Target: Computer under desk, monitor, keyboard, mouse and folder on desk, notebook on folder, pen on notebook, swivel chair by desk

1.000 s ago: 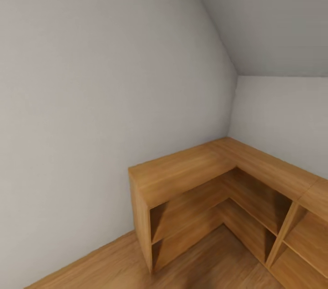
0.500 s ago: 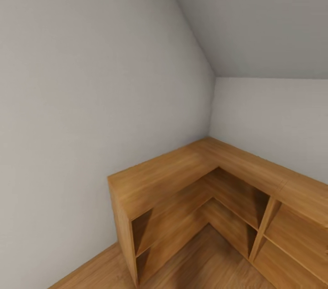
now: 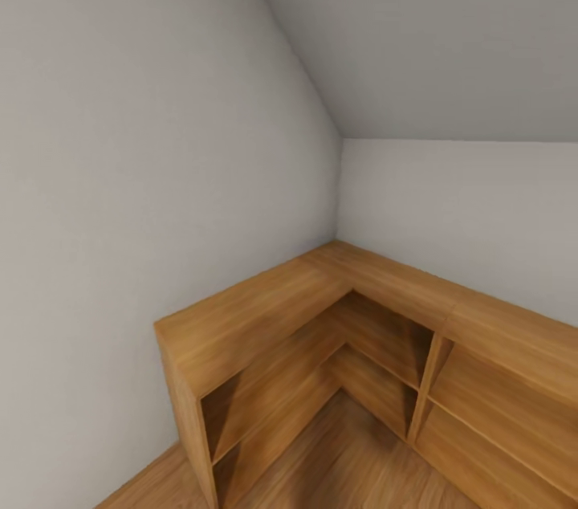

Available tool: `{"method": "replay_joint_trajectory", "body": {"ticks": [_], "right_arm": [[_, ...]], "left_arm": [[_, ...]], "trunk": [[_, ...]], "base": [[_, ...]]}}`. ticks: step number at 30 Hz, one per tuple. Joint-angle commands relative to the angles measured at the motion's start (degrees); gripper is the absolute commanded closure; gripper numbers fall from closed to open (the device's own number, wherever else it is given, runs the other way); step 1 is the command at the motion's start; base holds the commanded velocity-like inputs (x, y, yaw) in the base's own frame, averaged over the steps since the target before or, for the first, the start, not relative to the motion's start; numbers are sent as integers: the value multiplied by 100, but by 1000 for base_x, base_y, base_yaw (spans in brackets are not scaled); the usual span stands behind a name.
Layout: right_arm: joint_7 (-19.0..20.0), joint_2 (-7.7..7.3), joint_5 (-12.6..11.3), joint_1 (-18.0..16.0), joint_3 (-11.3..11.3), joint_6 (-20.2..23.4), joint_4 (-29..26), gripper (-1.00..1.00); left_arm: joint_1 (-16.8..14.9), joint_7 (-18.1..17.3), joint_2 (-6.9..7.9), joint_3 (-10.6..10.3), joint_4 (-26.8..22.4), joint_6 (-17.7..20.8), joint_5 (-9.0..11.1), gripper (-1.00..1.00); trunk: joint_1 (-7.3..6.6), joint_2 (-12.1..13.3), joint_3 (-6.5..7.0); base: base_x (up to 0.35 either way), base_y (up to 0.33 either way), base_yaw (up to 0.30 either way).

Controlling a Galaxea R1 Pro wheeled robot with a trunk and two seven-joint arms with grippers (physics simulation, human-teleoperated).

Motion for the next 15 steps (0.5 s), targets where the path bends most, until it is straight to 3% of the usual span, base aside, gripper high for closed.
{"method": "replay_joint_trajectory", "body": {"ticks": [1,9,15], "right_arm": [[-50,5,4,-6,47,7,14,-100],[-43,5,2,-6,43,98,11,-100],[-41,6,0,-6,41,110,10,-100]], "left_arm": [[-2,-4,-2,41,2,-17,-19,-100],[-2,-14,-4,40,2,-16,-19,-100],[-2,-34,2,41,2,-16,-19,-100]], "trunk": [[0,-4,-3],[0,-4,21],[0,-4,36]], "base": [[-27,0,-263],[-177,11,-264],[-60,5,-267]]}}
